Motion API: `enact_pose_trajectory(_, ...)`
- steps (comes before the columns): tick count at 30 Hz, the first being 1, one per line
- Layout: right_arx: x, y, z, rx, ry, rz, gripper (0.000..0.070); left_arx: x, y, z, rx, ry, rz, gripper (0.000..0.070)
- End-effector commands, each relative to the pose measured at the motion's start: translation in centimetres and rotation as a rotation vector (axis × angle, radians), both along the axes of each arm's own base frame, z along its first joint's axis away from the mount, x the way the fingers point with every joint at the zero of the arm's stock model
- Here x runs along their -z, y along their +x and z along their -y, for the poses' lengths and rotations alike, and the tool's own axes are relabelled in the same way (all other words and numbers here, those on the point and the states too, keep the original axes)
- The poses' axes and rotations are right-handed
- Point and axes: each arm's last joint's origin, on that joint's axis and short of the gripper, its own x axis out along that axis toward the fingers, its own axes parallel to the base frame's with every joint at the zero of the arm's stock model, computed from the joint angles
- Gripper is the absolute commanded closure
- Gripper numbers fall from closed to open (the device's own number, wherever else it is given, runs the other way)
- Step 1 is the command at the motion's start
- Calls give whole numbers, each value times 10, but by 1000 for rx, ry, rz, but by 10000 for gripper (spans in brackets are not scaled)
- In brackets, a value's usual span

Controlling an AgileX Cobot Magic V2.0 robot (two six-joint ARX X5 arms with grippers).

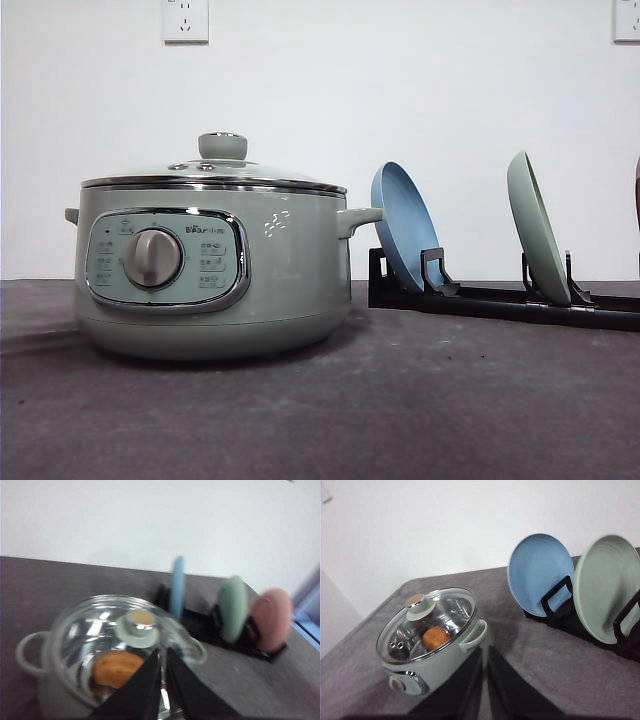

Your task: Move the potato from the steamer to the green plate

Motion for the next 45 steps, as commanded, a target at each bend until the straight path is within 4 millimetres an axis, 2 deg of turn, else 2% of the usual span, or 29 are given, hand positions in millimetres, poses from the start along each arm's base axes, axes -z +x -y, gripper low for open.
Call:
enact_pose_trajectory(1,-14,2,-1,-31,-67,19,694,-16,-1,3,66,46,41,690)
enact_pose_trajectory(6,-41,10,-3,-105,-147,-25,694,-38,6,15,238,130,10,690)
enact_pose_trajectory(13,-69,19,-17,-294,-218,-5,694,-52,10,29,381,216,-10,690)
enact_pose_trajectory(18,-72,20,-26,-393,-239,18,693,-52,7,33,419,228,-2,683)
enact_pose_trajectory(26,-70,19,-26,-396,-224,-11,692,-51,7,33,420,228,-18,670)
enact_pose_trajectory(28,-70,20,-26,-382,-226,-17,687,-51,7,33,420,227,-14,640)
enact_pose_trajectory(29,-70,20,-25,-371,-228,-21,658,-52,7,34,419,227,-12,591)
enact_pose_trajectory(30,-70,20,-25,-366,-227,-25,597,-52,7,34,419,226,-10,536)
enact_pose_trajectory(34,-70,21,-25,-327,-224,-39,204,-52,7,34,419,227,-10,213)
enact_pose_trajectory(36,-70,21,-24,-301,-232,-41,77,-52,7,34,419,227,-10,76)
enact_pose_trajectory(37,-69,22,-24,-284,-236,-43,35,-52,7,34,419,227,-9,30)
enact_pose_trajectory(39,-69,22,-23,-271,-241,-44,6,-52,7,34,419,227,-10,12)
enact_pose_trajectory(45,-69,22,-23,-273,-239,-44,6,-52,8,34,419,226,-10,20)
